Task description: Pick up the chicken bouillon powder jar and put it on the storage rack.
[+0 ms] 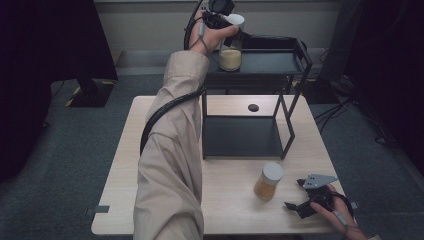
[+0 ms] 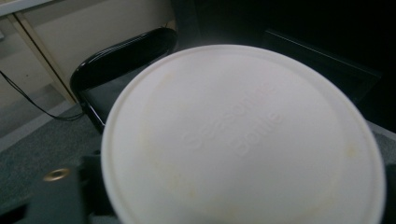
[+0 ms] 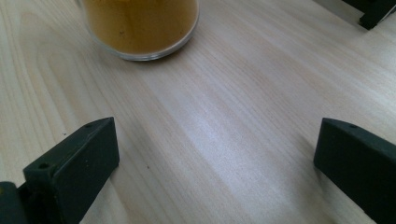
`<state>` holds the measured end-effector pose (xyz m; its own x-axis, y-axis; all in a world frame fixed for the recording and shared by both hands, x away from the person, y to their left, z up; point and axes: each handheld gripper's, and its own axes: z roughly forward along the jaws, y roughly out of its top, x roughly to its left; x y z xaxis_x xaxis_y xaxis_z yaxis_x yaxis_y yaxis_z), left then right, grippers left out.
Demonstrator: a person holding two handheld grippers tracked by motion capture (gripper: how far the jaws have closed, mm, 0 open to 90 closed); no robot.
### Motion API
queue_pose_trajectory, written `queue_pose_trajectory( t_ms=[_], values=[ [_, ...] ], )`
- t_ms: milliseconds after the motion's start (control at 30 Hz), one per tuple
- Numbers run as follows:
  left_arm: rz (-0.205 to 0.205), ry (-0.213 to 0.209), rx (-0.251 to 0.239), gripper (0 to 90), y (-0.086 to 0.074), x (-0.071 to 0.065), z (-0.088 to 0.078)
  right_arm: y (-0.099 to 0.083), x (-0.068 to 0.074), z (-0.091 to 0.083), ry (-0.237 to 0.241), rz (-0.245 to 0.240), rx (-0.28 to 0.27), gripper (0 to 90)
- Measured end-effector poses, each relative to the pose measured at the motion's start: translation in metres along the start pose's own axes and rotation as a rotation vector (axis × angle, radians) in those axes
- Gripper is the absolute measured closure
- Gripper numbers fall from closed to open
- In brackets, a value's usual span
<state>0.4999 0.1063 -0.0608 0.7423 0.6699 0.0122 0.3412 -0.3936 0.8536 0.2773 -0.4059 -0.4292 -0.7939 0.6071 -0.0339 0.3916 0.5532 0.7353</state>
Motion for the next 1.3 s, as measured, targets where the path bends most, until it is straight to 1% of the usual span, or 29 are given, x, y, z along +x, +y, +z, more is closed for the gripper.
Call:
queue_pose_trajectory(
  t_ms=[33,100,133,167,200,233,333,367,400,433,533,567,600,633,667,700,733,767,800,833,900,967,1000,1067,1167,1233,1267,1300],
  values=[
    [-0.004,0.000,0.002,8.6,0.000,-0.001,-0.001,0.000,0.000,0.000,0.000,0.000,0.000,0.0],
    [-0.009,0.013,-0.010,6.1,-0.003,-0.004,-0.004,0.000,0.000,0.000,0.000,0.000,0.000,0.0],
    [-0.026,0.009,-0.020,0.6,-0.005,-0.004,-0.007,0.000,0.000,0.000,0.000,0.000,0.000,0.0],
    [-0.026,0.009,-0.020,0.3,-0.005,-0.004,-0.007,0.000,0.000,0.000,0.000,0.000,0.000,0.0],
    [-0.024,0.003,-0.023,0.9,-0.007,-0.004,-0.009,0.000,0.000,0.000,0.000,0.000,0.000,0.0],
    [-0.014,0.016,-0.026,1.2,-0.009,-0.006,-0.013,0.000,0.000,0.000,0.000,0.000,0.000,0.0],
    [-0.018,0.018,-0.024,1.0,-0.011,-0.007,-0.017,0.000,0.000,0.000,0.000,0.000,0.000,0.0],
    [-0.014,0.007,-0.037,0.9,-0.015,-0.007,-0.022,0.000,0.000,0.000,0.000,0.000,0.000,0.0],
    [-0.014,0.007,-0.037,0.8,-0.015,-0.007,-0.022,0.000,0.000,0.000,0.000,0.000,0.000,0.0],
    [-0.018,-0.002,-0.045,0.7,-0.021,-0.008,-0.024,0.000,0.000,0.000,0.000,0.000,0.000,0.0],
    [-0.012,-0.010,-0.035,1.7,-0.025,-0.009,-0.024,0.000,0.000,0.000,0.000,0.000,0.000,0.0],
    [-0.018,-0.016,-0.034,2.6,-0.030,-0.011,-0.026,0.000,0.000,0.000,0.000,0.000,0.000,0.0],
    [-0.021,-0.026,-0.050,2.6,-0.035,-0.010,-0.028,0.000,0.000,0.000,-0.001,0.001,0.000,0.0],
    [-0.021,-0.026,-0.050,2.5,-0.035,-0.010,-0.028,0.000,0.000,0.000,-0.001,0.001,0.000,0.0],
    [-0.016,-0.032,-0.055,2.5,-0.038,-0.010,-0.029,0.000,0.000,0.000,-0.001,0.000,-0.001,0.0],
    [-0.011,-0.030,-0.070,2.2,-0.046,-0.013,-0.033,0.000,0.000,0.000,-0.001,0.000,0.000,0.0],
    [-0.011,-0.030,-0.070,2.2,-0.046,-0.013,-0.033,0.000,0.000,0.000,-0.001,0.000,0.000,0.0],
    [-0.018,-0.032,-0.087,2.2,-0.053,-0.014,-0.036,0.000,0.000,0.000,-0.001,0.001,0.000,0.0],
    [-0.022,-0.038,-0.092,2.2,-0.057,-0.015,-0.037,0.000,0.000,0.000,-0.001,0.001,0.000,0.0],
    [-0.022,-0.038,-0.092,2.2,-0.057,-0.015,-0.037,0.000,0.000,0.000,-0.001,0.001,0.000,0.0],
    [-0.015,-0.045,-0.093,2.2,-0.062,-0.016,-0.040,0.000,0.000,0.000,-0.001,0.002,0.000,0.0],
    [-0.026,-0.050,-0.107,2.2,-0.070,-0.017,-0.044,0.000,0.000,0.000,-0.001,0.001,-0.001,0.0],
    [-0.026,-0.050,-0.107,2.3,-0.070,-0.017,-0.044,0.000,0.000,0.000,-0.001,0.001,-0.001,0.0],
    [-0.040,-0.051,-0.112,2.3,-0.076,-0.018,-0.045,0.000,0.000,0.000,-0.001,0.001,0.000,0.0],
    [-0.045,-0.064,-0.109,2.6,-0.085,-0.021,-0.043,0.000,0.000,0.000,-0.001,0.001,0.000,0.0],
    [-0.041,-0.075,-0.100,2.7,-0.095,-0.023,-0.039,0.000,0.000,0.000,-0.001,0.001,-0.001,0.0],
    [-0.041,-0.075,-0.100,2.7,-0.095,-0.023,-0.039,0.000,0.000,0.000,-0.001,0.000,-0.001,0.0],
    [-0.041,-0.071,-0.097,2.7,-0.098,-0.024,-0.037,0.000,0.000,0.000,-0.001,0.000,-0.001,0.0]
  ],
)
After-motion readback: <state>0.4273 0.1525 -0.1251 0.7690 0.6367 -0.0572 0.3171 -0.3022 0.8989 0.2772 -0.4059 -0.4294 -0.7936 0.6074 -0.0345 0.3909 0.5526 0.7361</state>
